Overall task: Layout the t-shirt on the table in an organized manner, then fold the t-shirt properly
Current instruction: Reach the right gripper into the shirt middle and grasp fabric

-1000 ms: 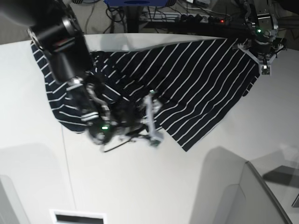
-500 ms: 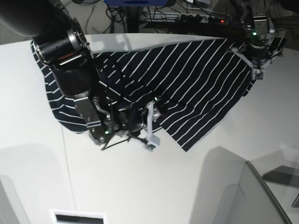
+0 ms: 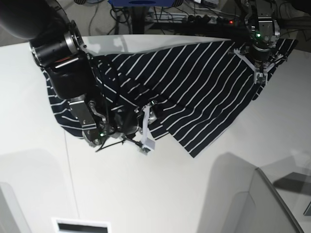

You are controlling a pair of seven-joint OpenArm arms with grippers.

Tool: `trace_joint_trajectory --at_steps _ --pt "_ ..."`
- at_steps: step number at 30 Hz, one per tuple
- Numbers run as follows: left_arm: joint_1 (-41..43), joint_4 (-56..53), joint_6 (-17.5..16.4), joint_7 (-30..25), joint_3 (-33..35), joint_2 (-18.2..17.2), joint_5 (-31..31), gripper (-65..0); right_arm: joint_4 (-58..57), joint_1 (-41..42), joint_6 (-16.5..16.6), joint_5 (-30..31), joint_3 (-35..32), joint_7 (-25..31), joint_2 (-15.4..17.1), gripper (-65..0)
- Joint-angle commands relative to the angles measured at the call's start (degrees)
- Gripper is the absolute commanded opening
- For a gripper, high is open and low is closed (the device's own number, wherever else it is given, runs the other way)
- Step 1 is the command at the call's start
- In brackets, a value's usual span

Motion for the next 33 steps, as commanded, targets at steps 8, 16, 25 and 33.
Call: trace_joint_trajectory --at_steps 8,16,25,33 --pt "-0.1 0.8 0.7 -0.9 -0.4 -0.6 0.2 -65.0 0.9 -0.6 0.5 1.3 0.2 1.1 -0.5 -30.8" --pt "-0.1 0.9 0.7 -0.9 -0.4 -0.6 0.2 -65.0 0.9 -0.9 0.5 1.3 0.3 1.1 -0.5 -44.3" --pt "0.4 5.5 0.7 -0.5 7.1 -0.3 0.2 -65.0 1.3 -0.2 0.5 1.3 0.3 -1.1 -0.5 -64.1" --pt "-7.5 4.3 0.7 10.2 18.2 1.6 0.2 -65.0 1.3 2.1 0.5 1.3 0.2 -1.7 -0.5 -64.2"
